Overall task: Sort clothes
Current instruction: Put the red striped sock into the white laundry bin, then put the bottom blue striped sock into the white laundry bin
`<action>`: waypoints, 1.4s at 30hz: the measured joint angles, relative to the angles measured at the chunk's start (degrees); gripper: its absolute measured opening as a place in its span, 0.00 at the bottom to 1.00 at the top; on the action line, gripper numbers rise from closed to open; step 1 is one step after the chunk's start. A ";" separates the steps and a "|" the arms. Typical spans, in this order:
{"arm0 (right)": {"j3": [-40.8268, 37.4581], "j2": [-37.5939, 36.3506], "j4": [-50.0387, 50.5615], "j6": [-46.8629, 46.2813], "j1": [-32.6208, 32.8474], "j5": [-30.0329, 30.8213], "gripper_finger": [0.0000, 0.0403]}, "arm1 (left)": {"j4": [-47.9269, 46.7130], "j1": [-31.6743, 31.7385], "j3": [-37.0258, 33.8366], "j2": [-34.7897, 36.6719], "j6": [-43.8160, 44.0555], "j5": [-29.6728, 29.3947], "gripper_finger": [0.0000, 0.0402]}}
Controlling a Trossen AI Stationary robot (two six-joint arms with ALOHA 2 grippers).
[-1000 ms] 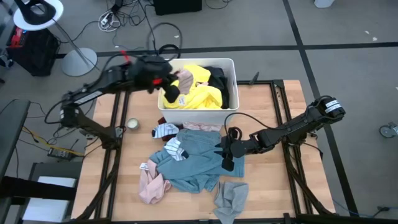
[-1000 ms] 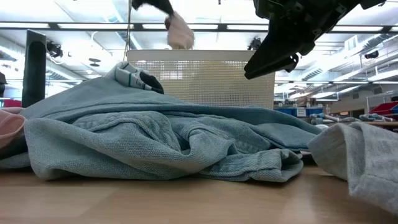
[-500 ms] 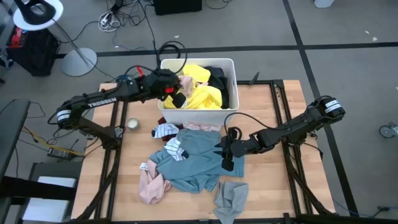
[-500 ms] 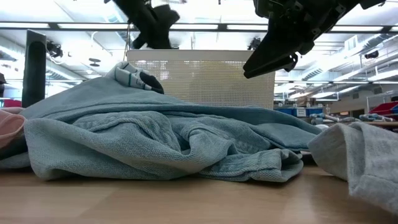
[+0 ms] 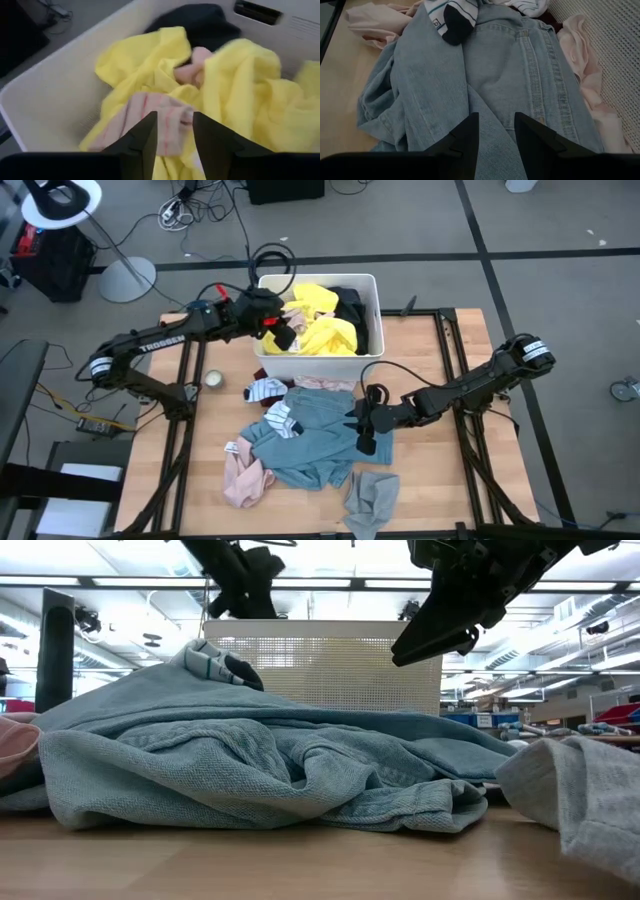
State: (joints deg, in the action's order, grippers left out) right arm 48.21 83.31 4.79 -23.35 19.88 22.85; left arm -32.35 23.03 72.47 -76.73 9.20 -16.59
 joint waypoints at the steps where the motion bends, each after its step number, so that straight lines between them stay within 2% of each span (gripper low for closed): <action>1: 0.00 0.00 -0.11 0.00 0.00 0.00 0.31 | -0.78 -0.32 0.28 0.28 0.00 1.40 0.33; 3: 0.00 0.00 -0.04 0.00 0.00 0.00 0.31 | -0.61 -1.83 0.32 0.78 -0.20 3.88 0.33; 7: 0.00 0.00 -0.10 -0.02 0.00 0.00 0.31 | 1.12 -5.48 -2.68 5.44 0.17 4.88 0.33; 10: 0.00 0.00 -0.20 -0.02 0.00 0.00 0.31 | 2.97 -8.96 -8.72 12.14 2.25 4.11 0.33; 15: 0.00 -0.02 -0.35 -0.02 0.00 0.00 0.31 | 12.04 -16.43 -21.42 23.63 9.84 4.22 0.33; 17: -0.02 0.00 -0.24 0.00 0.00 0.00 0.31 | 14.83 -20.07 -24.96 27.00 13.37 2.36 0.33; 20: -0.01 -0.01 -0.14 -0.01 -0.04 -0.01 0.31 | 14.00 -26.64 -28.43 28.84 17.43 -0.92 0.32; 25: -0.02 0.00 -0.29 -0.02 -0.08 0.00 0.31 | 14.58 -37.44 -29.54 26.74 22.60 -9.57 0.30; 30: 0.00 0.00 -0.56 -0.02 -0.09 0.00 0.31 | 14.01 -44.52 -29.54 21.53 28.06 -14.34 0.29; 38: 0.00 0.00 -0.48 -0.02 0.02 -0.02 0.31 | 14.32 -47.47 -29.58 11.10 31.61 -16.86 0.29; 42: 0.00 0.00 -0.63 -0.04 0.32 -0.01 0.31 | 15.38 -47.44 -29.63 6.32 31.75 -15.94 0.29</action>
State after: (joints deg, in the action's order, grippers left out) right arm 48.21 83.31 4.16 -23.39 20.20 22.84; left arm -16.97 -24.41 42.84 -70.41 40.95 -32.53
